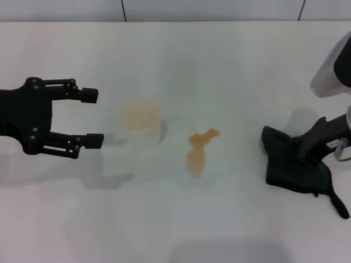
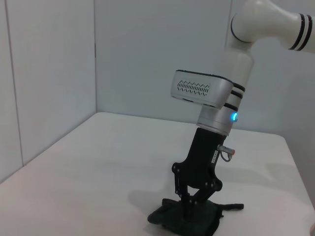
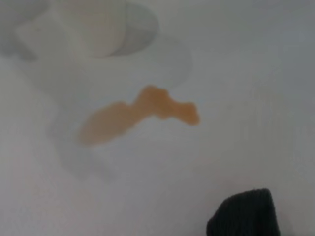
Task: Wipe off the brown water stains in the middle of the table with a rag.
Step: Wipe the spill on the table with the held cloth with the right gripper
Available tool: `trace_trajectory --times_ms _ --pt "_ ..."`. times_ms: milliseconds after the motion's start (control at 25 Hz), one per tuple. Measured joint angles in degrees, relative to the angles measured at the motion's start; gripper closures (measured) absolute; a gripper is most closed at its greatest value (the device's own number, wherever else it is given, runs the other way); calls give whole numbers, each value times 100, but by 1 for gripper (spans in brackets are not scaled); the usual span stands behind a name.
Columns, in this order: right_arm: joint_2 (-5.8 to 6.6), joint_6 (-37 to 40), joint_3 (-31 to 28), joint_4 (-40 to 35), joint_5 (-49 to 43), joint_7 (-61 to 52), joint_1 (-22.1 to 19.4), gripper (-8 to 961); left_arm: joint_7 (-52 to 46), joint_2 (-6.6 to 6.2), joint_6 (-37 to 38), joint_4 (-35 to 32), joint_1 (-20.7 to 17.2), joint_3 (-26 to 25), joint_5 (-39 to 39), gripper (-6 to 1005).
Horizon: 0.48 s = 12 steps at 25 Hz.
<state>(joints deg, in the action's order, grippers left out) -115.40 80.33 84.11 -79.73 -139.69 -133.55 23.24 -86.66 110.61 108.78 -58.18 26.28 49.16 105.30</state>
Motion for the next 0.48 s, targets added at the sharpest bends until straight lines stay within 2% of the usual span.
trace_trajectory --times_ms 480 --pt "-24 9 431 -153 663 -39 152 873 37 10 -21 -9 17 -12 -8 125"
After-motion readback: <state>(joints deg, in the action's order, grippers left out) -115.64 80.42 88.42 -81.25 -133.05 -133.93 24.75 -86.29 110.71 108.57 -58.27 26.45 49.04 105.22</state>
